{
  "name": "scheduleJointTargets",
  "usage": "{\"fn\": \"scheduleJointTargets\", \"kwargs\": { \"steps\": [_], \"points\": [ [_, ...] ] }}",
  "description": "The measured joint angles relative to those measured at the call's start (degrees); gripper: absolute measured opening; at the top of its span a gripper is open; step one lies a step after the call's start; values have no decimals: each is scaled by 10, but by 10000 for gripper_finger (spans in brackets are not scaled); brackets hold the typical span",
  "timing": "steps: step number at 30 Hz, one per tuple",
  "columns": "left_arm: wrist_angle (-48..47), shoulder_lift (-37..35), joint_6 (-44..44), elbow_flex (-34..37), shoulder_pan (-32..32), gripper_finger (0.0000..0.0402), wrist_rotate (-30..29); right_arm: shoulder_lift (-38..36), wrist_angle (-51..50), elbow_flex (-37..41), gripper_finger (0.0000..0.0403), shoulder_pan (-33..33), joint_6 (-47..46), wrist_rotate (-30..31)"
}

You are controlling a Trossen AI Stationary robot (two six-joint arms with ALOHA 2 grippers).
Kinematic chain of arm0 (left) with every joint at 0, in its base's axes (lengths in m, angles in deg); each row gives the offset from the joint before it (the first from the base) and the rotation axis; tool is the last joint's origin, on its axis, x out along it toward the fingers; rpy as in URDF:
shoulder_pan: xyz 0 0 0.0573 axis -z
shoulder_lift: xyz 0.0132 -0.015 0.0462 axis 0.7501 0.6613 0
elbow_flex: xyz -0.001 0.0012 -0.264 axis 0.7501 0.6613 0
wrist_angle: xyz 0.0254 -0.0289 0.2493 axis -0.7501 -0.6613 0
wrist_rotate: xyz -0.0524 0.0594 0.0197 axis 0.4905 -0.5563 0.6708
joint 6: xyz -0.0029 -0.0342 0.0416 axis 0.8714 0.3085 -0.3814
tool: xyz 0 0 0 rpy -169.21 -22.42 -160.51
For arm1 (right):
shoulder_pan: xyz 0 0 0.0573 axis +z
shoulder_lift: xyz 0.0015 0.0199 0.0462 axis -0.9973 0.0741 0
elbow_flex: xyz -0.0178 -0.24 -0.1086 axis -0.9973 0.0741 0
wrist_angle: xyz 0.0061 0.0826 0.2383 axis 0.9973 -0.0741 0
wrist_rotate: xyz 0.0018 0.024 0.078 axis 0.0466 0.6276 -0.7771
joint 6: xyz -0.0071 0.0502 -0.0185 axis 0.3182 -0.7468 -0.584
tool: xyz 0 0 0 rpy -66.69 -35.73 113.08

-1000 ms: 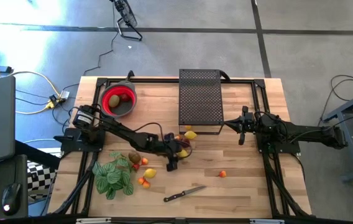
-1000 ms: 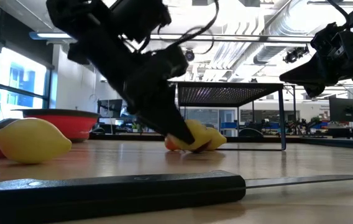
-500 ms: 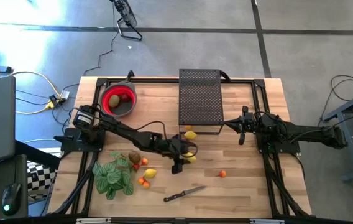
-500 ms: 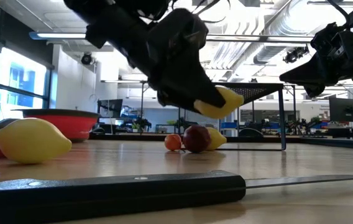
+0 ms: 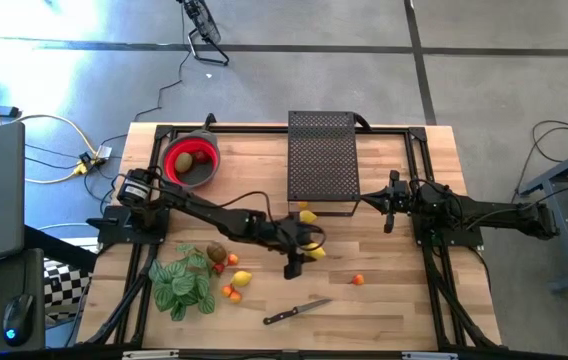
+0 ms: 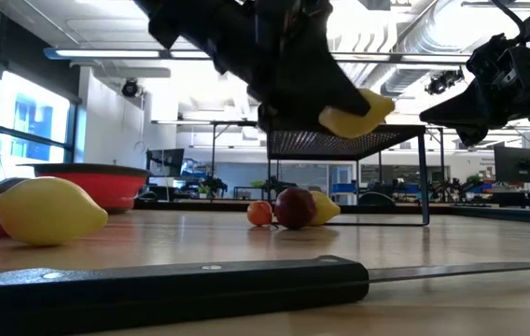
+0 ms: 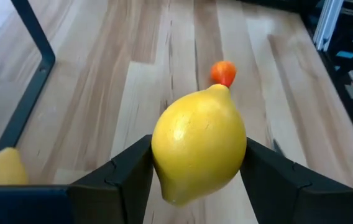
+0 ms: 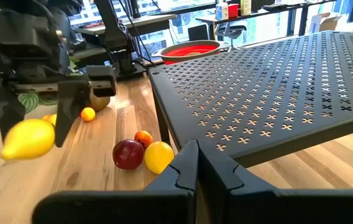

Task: Pick & Place Fruit
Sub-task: Put the middle yellow lemon into the strainer bowl

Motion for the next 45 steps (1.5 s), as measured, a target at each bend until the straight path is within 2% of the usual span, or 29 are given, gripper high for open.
{"fn": "scheduleJointTargets", "kwargs": {
  "steps": [19, 31, 45],
  "points": [
    [-13, 0, 1, -76, 0, 205, -11, 0, 0, 0, 2, 0, 0, 0],
    [-28, -5, 13, -82, -22, 204, -10, 0, 0, 0, 2, 0, 0, 0],
    [-189, -100, 17, -82, -102, 204, -11, 0, -1, 0, 2, 0, 14, 0]
  ]
}}
